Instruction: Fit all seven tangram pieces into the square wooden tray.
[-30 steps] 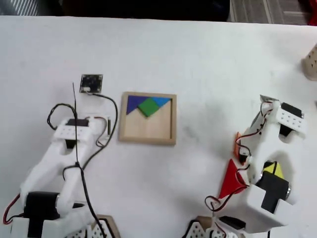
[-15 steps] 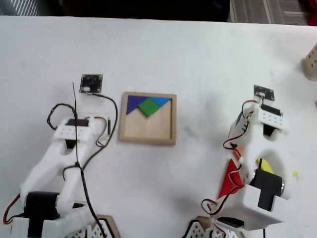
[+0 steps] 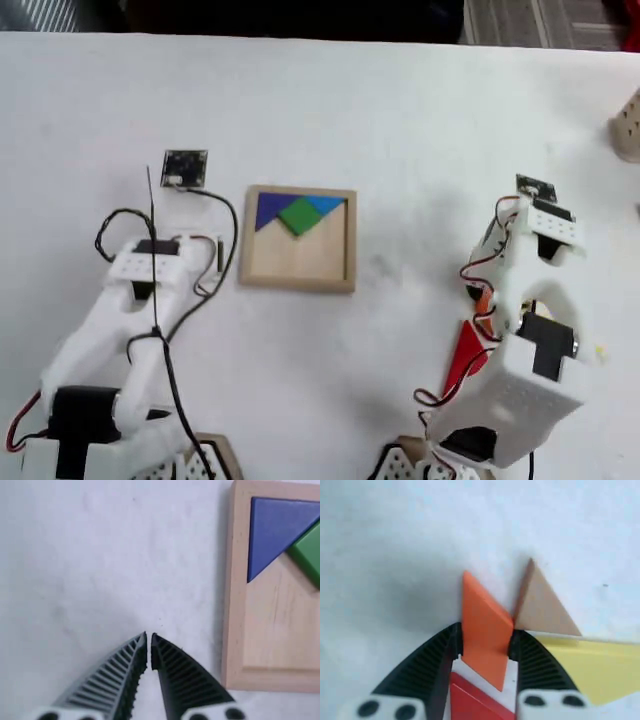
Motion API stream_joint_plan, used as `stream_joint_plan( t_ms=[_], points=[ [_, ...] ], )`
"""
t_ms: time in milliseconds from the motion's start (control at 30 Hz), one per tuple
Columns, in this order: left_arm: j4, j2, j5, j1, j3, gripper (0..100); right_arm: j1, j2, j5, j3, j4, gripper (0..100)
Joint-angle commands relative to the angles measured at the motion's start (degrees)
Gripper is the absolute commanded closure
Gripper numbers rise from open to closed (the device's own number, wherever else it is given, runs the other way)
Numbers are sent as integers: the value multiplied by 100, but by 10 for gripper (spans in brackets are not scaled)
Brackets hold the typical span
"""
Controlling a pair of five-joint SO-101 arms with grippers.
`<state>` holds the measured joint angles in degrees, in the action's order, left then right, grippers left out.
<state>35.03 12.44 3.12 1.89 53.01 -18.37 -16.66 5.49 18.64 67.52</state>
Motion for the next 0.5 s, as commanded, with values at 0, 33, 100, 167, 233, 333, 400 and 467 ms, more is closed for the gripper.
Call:
stream_joint_plan(
  t_ms=[0, 33, 100, 167, 233, 333, 400, 467],
  points=[
    [44, -13, -44, -13, -290, 959, 75, -215, -18, -334, 75, 970],
    [44, -13, -44, -13, -290, 959, 57, -215, -18, -325, 92, 974],
    [44, -13, -44, -13, -290, 959, 22, -207, -18, -360, 180, 981],
    [35, -13, -44, -13, -281, 959, 22, -110, 62, -369, 268, 981],
    [26, -13, -44, -13, -281, 959, 31, 136, 202, -343, 418, 981],
    [26, -13, -44, -13, -290, 959, 66, 743, 246, -334, 734, 981],
    [26, -13, -44, 13, -299, 959, 127, 1244, 246, -325, 963, 981],
    [18, -13, -18, 154, -325, 959, 321, 1719, 246, -308, 1200, 981]
  ],
)
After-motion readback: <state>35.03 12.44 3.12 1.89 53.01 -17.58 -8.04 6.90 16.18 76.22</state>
